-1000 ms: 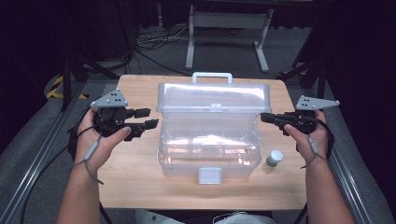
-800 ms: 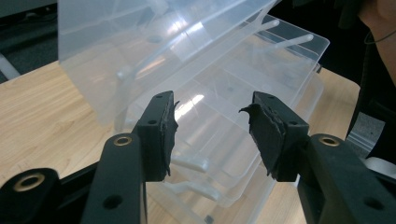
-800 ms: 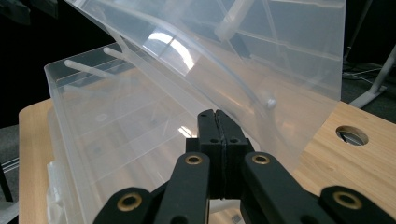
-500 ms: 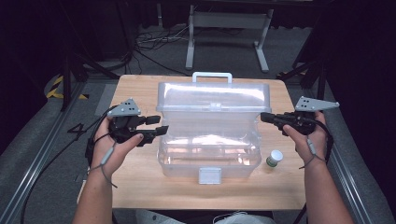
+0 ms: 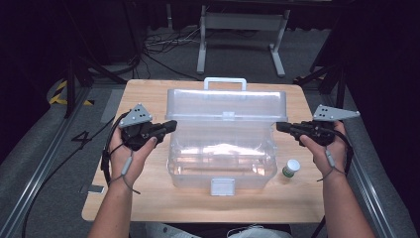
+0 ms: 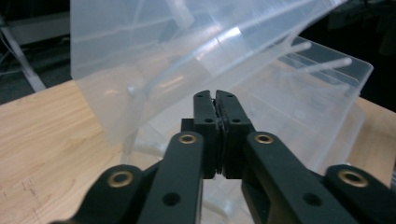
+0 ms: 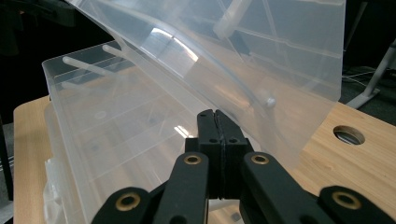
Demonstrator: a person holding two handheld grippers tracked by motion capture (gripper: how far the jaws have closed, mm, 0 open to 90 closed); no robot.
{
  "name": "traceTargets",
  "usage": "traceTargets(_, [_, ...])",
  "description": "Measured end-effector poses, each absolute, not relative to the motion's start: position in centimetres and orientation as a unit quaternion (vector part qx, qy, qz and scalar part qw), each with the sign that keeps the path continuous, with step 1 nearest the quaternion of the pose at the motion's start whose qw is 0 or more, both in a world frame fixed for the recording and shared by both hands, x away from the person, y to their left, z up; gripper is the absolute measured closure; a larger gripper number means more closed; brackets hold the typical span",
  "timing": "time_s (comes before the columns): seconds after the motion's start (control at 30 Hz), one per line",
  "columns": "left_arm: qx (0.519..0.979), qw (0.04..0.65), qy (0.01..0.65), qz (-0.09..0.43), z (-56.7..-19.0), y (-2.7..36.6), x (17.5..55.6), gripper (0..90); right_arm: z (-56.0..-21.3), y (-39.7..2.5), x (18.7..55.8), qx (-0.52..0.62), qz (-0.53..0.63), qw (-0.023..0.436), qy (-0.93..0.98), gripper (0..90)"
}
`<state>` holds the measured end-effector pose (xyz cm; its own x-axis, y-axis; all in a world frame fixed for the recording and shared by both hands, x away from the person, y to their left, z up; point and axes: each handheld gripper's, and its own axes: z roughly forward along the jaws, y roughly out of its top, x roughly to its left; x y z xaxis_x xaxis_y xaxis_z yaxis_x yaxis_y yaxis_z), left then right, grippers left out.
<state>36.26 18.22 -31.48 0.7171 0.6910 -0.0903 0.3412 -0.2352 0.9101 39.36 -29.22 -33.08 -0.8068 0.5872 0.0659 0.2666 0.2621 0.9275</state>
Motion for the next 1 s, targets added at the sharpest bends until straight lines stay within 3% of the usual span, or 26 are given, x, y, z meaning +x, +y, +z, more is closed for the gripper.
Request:
traceTargets(0.77, [0.76,0.526,0.339,0.177,-31.7,17.9,37.3,89.8,-33.1,-29.8,38.5,0.278,0.538,0.152,0.781,89.7])
traceTargets(1.0, [0.764,0.526,0.332,0.174,-31.5,18.1,37.8,89.7,-33.2,-30.6,37.6,0.294,0.525,0.184,0.777,80.0])
